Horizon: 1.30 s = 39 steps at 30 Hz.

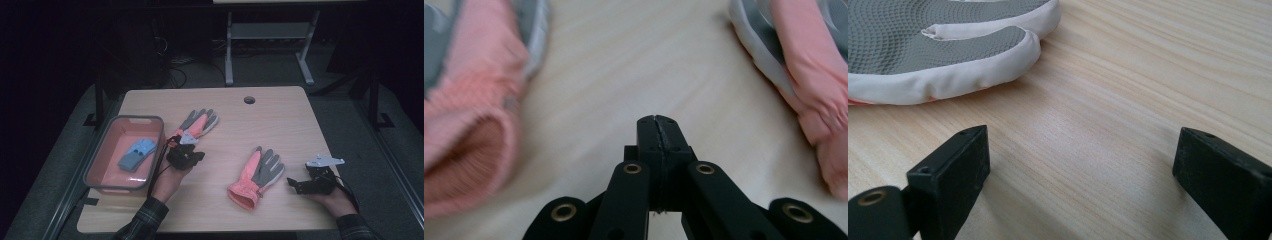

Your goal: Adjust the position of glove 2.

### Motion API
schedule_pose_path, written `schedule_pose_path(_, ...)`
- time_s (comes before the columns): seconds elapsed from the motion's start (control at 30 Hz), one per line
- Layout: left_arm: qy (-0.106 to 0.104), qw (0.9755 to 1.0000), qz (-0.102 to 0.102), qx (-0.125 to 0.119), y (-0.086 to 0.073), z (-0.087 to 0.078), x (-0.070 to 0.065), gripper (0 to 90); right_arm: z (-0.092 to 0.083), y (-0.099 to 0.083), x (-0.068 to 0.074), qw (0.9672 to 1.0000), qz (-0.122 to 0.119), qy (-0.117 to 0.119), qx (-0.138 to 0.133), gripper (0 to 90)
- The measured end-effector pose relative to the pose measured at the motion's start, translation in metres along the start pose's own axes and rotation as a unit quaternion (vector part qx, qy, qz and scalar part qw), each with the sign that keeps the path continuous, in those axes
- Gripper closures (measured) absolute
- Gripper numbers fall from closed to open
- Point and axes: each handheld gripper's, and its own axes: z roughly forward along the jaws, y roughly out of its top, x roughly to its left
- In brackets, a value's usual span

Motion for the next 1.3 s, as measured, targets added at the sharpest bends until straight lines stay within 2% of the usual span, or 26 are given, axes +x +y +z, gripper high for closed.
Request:
schedule_pose_path(0.2,0.031,0.9992,-0.016,-0.019,0.028,0.008,0.017,89.7,0.000,0.000,0.000,1.0000,0.000,0.000,0.000,7.9)
schedule_pose_path(0.3,0.037,0.9988,-0.023,-0.020,0.037,0.014,0.025,89.6,0.000,0.000,0.000,1.0000,0.000,0.000,0.000,7.9)
schedule_pose_path(0.47,0.053,0.9978,-0.036,-0.019,0.053,0.023,0.045,89.7,0.000,0.000,0.000,1.0000,0.000,0.000,0.000,7.9)
schedule_pose_path(0.63,0.083,0.9960,-0.032,-0.003,0.066,0.035,0.063,89.7,0.000,0.000,0.000,1.0000,0.000,0.000,0.000,7.9)
schedule_pose_path(0.8,0.097,0.9937,-0.056,0.006,0.068,0.053,0.079,89.7,0.000,0.000,0.000,1.0000,0.000,0.000,0.000,7.9)
schedule_pose_path(1.0,0.122,0.9901,-0.067,0.013,0.070,0.066,0.092,89.7,0.000,0.000,0.000,1.0000,0.000,0.000,0.000,7.9)
schedule_pose_path(1.07,0.138,0.9879,-0.069,0.018,0.070,0.068,0.094,89.7,0.000,0.000,0.000,1.0000,0.000,0.000,0.000,7.9)
schedule_pose_path(1.2,0.135,0.9871,-0.079,0.034,0.065,0.073,0.098,89.7,0.000,0.000,0.000,1.0000,0.001,0.000,0.001,7.9)
schedule_pose_path(1.3,0.128,0.9877,-0.082,0.036,0.060,0.075,0.096,89.7,0.000,0.000,0.000,1.0000,0.002,0.000,0.001,7.9)
